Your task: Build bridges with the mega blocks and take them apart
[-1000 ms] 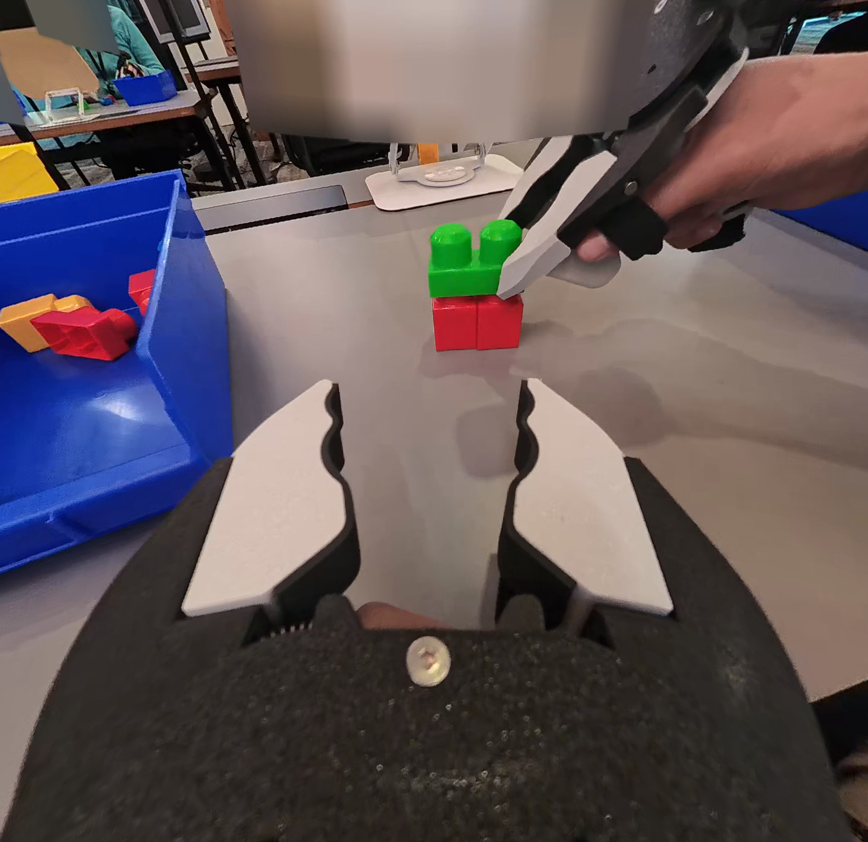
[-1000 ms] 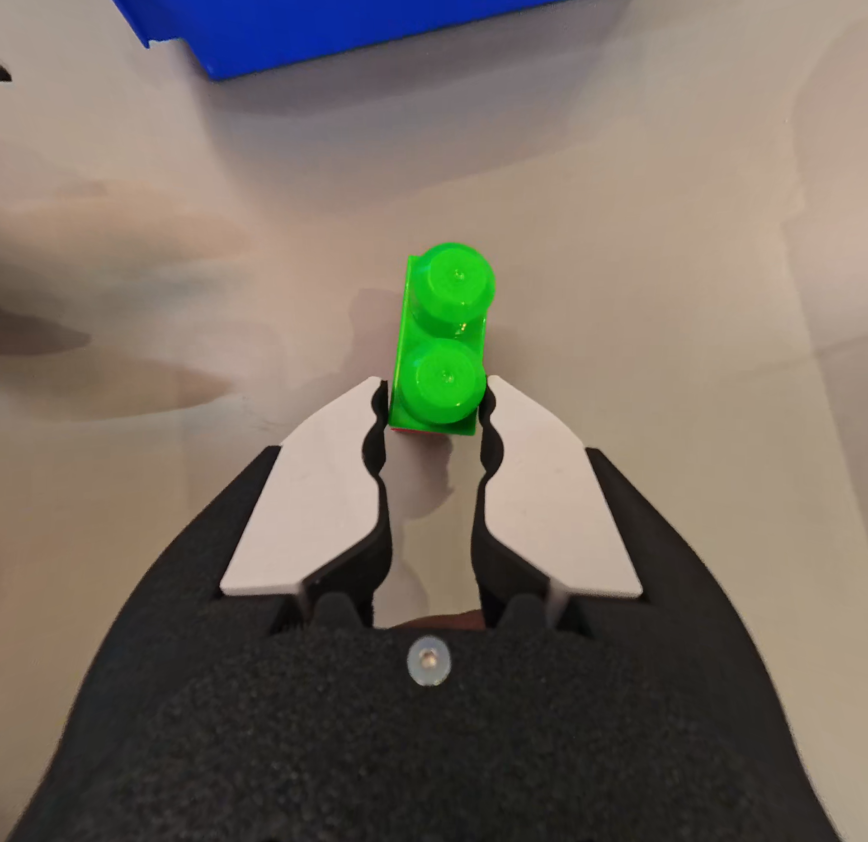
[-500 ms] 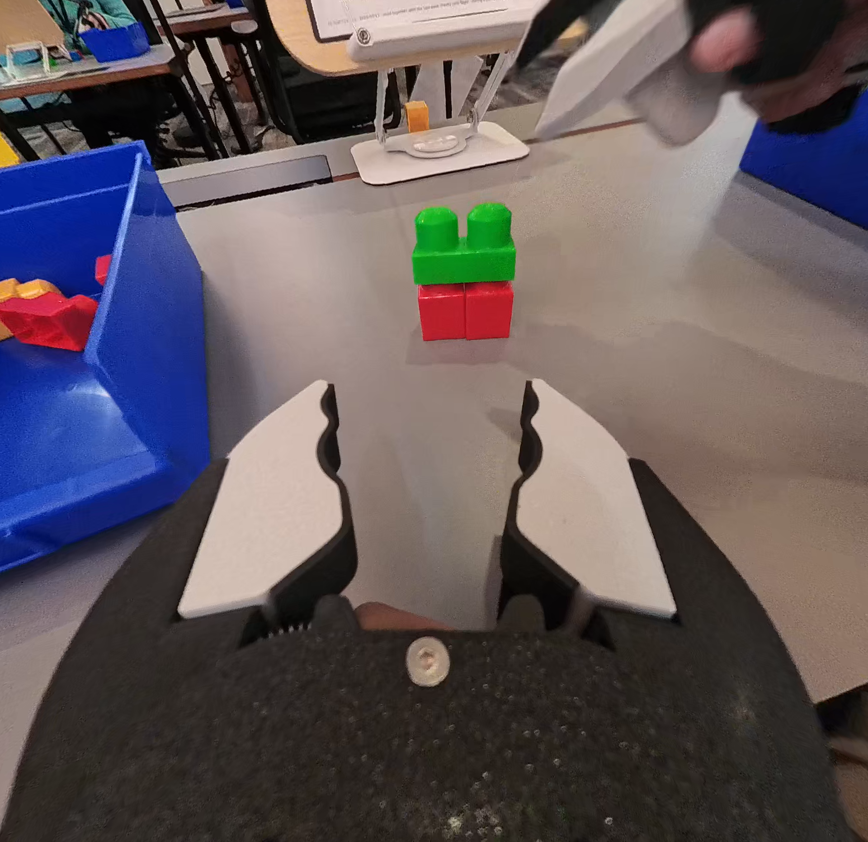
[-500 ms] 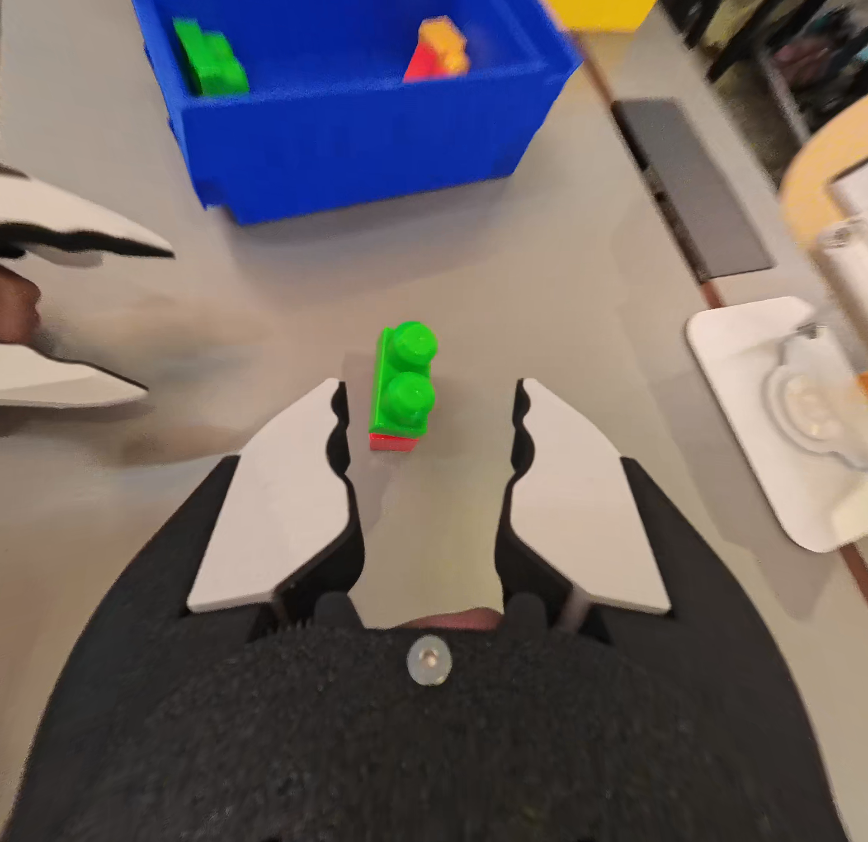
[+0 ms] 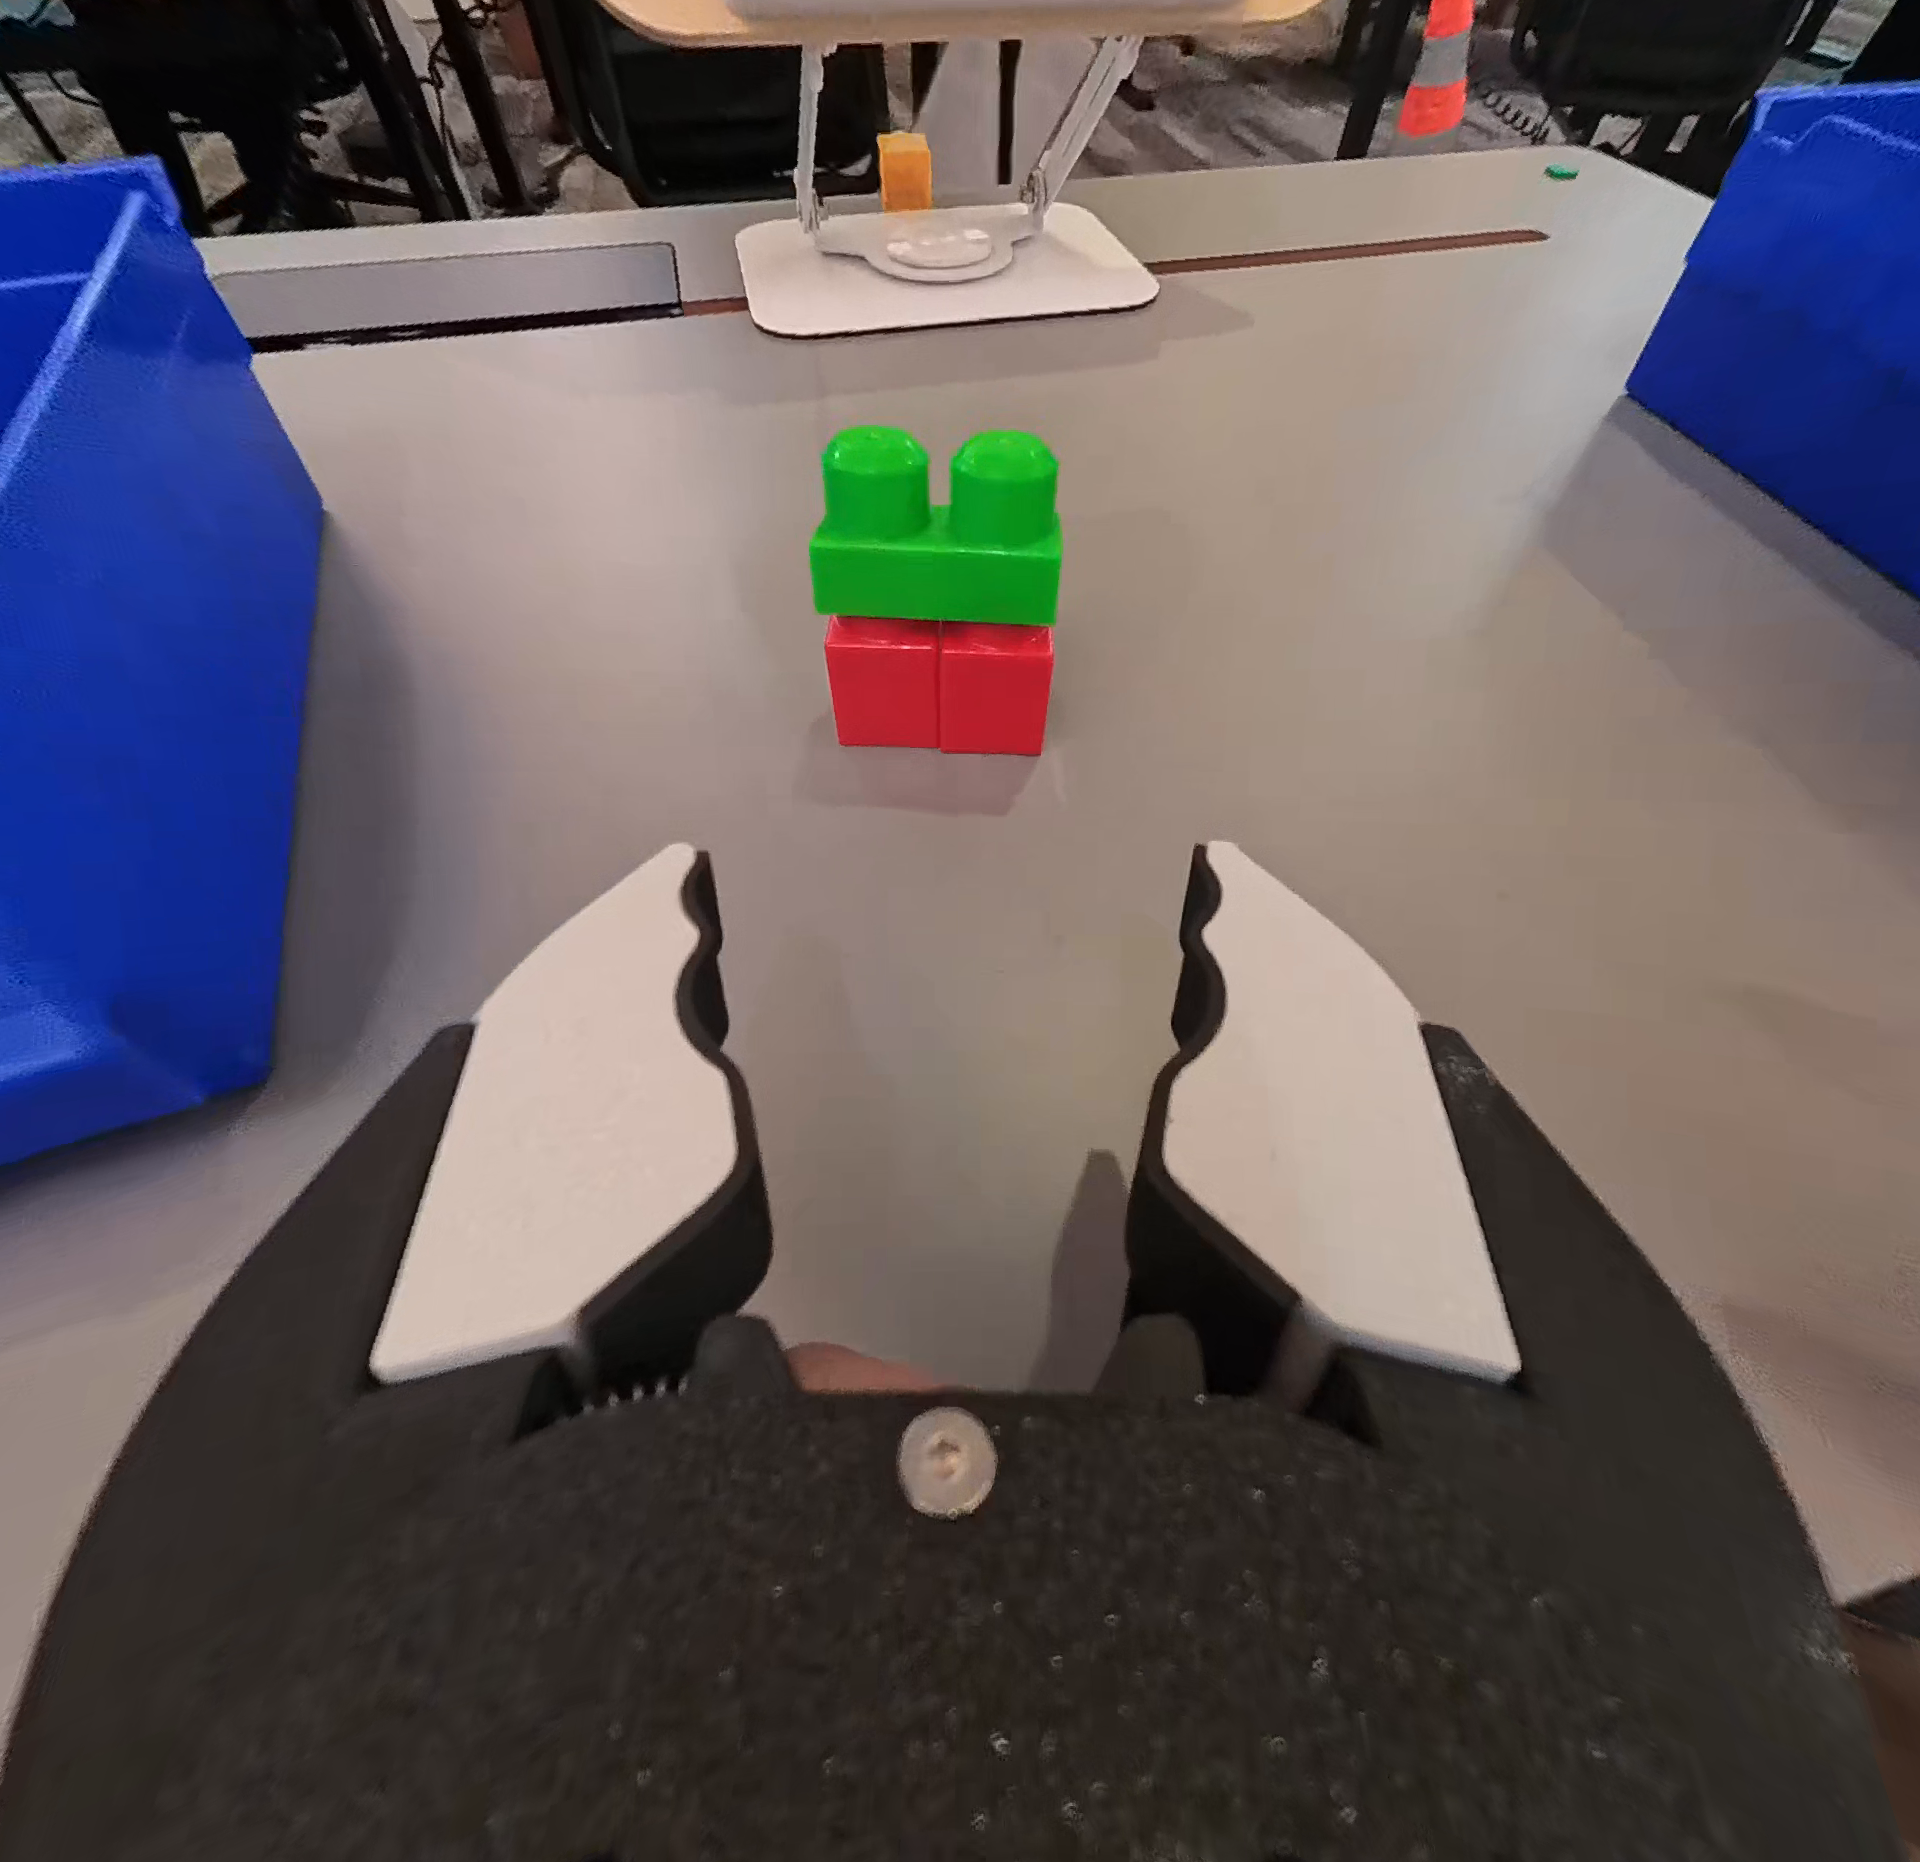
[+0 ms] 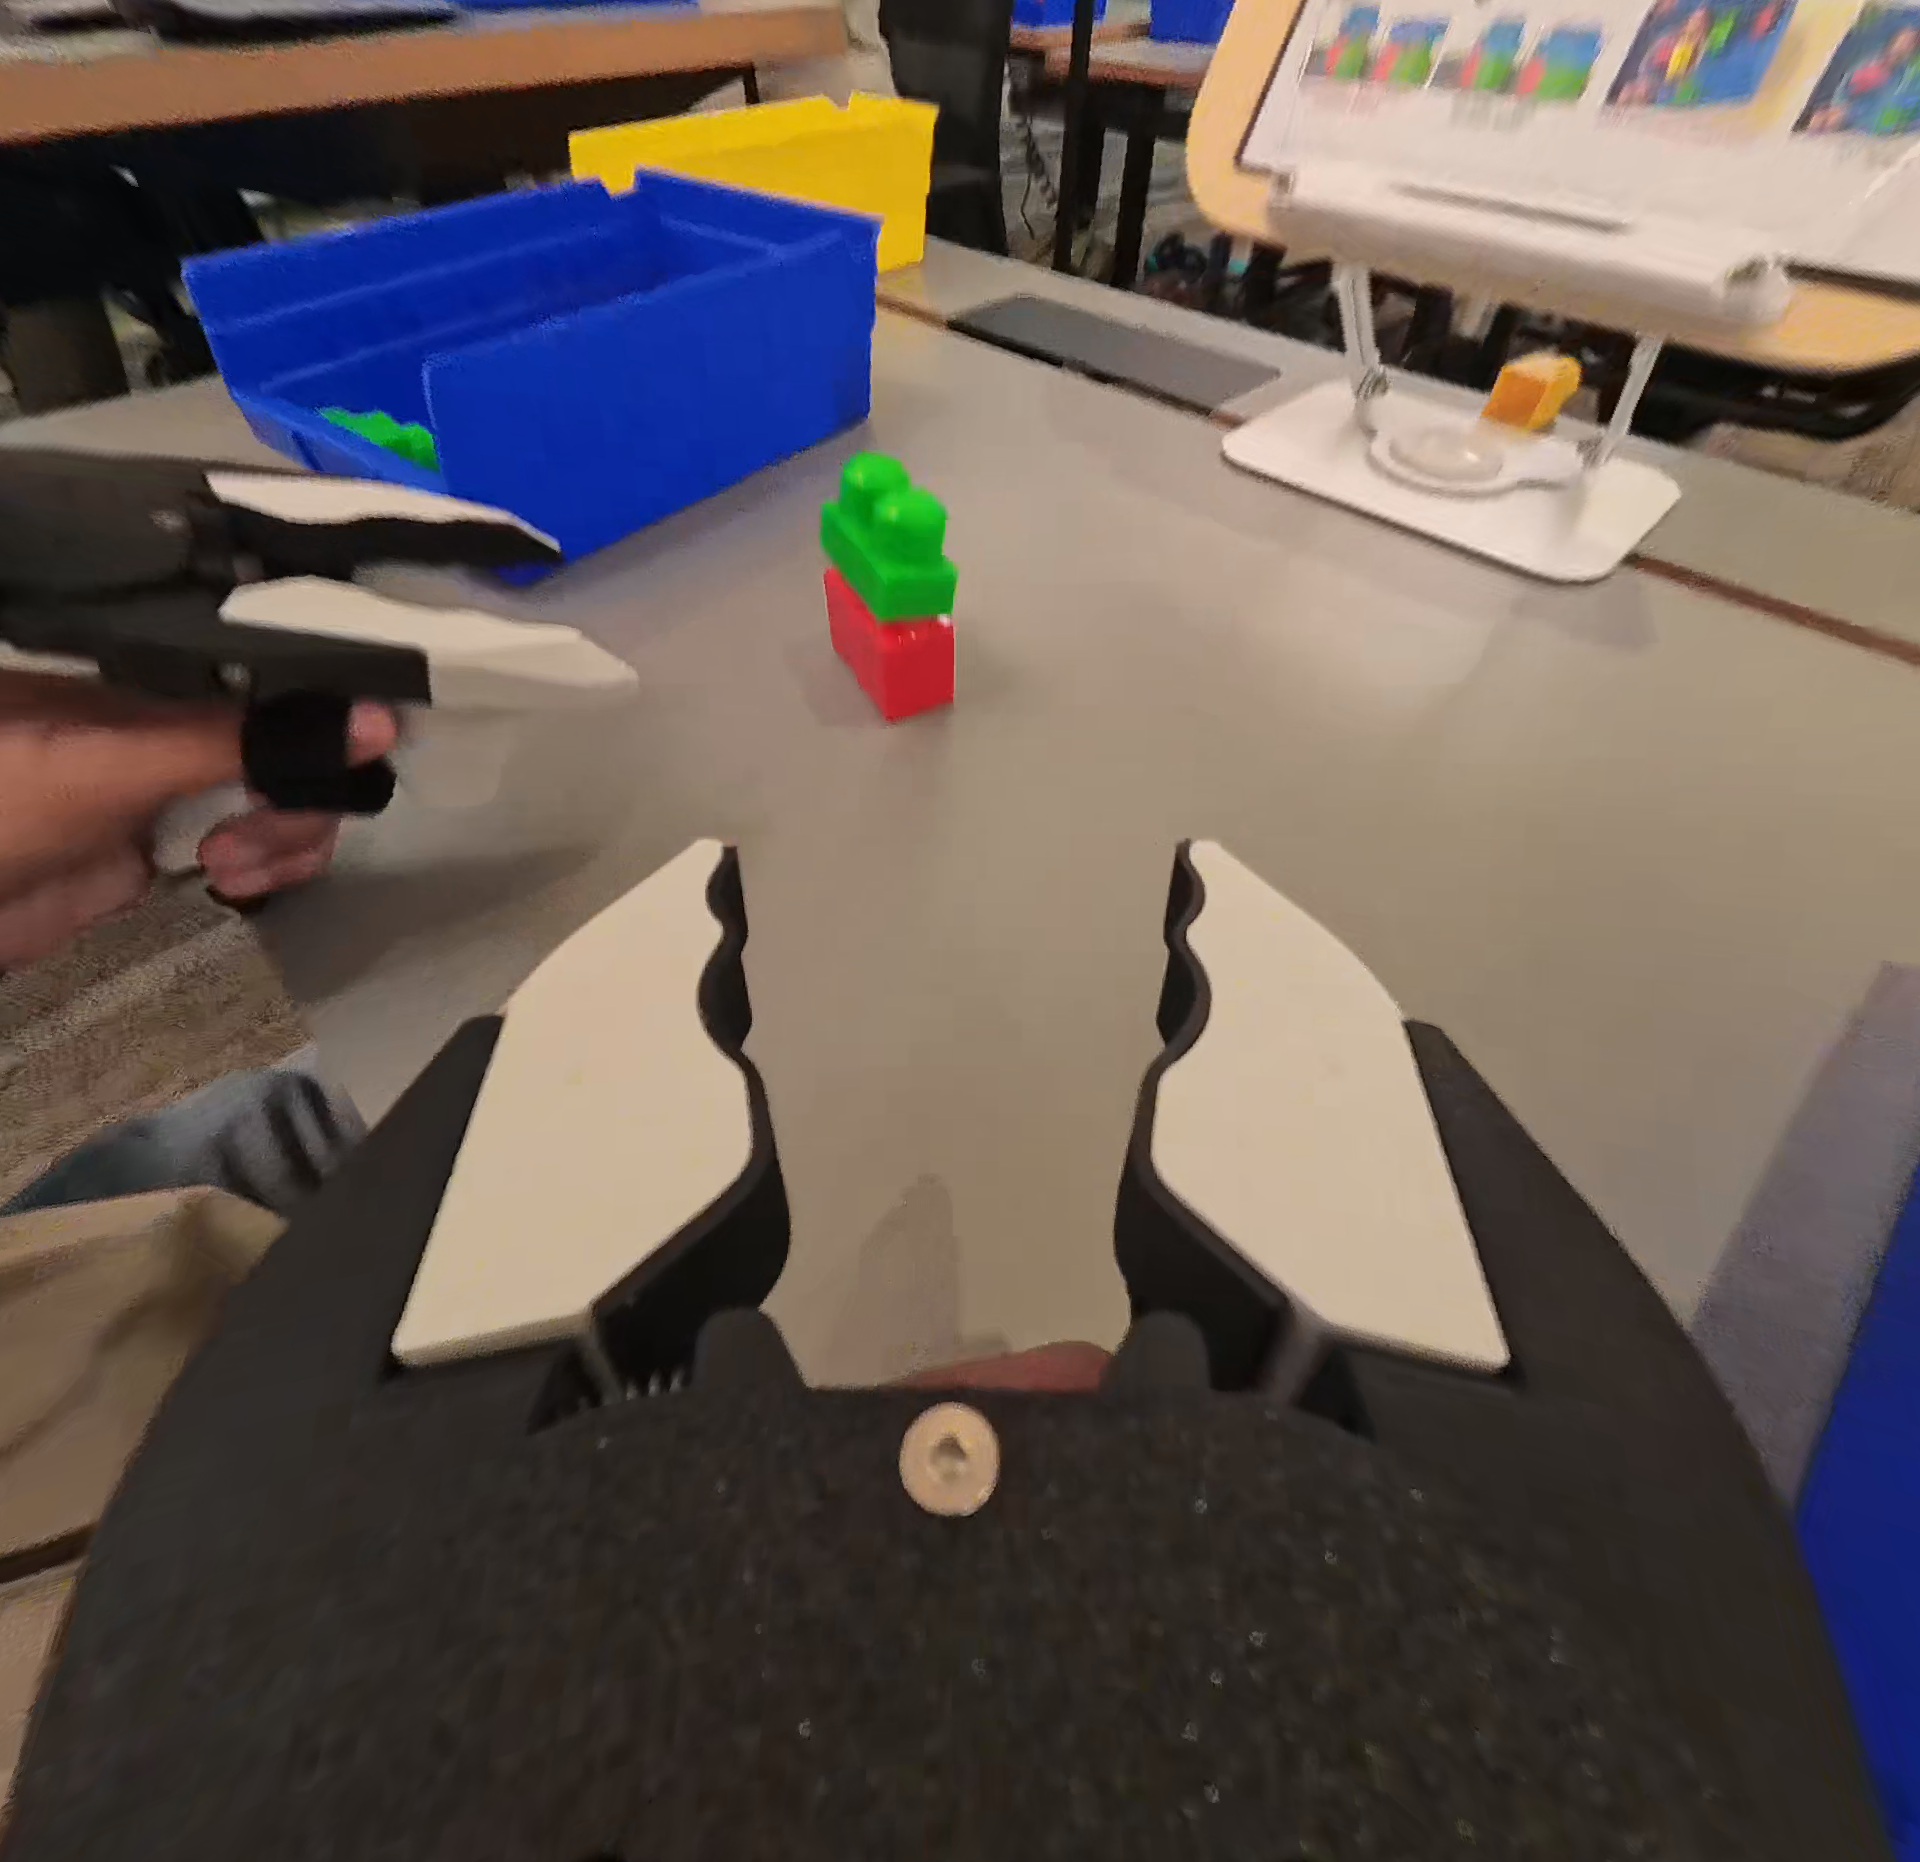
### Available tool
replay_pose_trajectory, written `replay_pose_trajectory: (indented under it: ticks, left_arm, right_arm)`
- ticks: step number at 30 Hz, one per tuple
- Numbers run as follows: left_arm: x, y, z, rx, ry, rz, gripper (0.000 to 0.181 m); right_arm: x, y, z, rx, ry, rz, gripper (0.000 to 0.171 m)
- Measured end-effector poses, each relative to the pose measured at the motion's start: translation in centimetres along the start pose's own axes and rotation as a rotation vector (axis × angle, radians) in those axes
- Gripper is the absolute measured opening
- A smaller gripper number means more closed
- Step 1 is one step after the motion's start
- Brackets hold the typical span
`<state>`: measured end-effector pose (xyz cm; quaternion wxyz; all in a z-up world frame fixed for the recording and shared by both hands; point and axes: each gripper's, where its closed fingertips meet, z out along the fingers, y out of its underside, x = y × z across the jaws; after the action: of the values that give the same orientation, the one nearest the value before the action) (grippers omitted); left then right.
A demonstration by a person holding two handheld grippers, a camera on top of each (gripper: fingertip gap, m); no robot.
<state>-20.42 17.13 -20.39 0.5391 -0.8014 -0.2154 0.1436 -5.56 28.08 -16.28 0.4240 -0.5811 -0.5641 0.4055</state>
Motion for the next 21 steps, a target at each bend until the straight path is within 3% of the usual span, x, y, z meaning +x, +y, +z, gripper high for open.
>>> replay_pose_trajectory:
  ticks: [11,21]
  left_arm:
    - [0.8,0.3,1.3,-0.047,-0.028,0.034,0.086]
    - [-0.1,1.1,6.6,-0.252,-0.015,0.018,0.107]
  right_arm:
    - [1.4,1.1,-0.9,0.002,-0.007,0.049,0.077]
    - [1.3,1.1,-0.7,-0.009,-0.035,0.046,0.077]
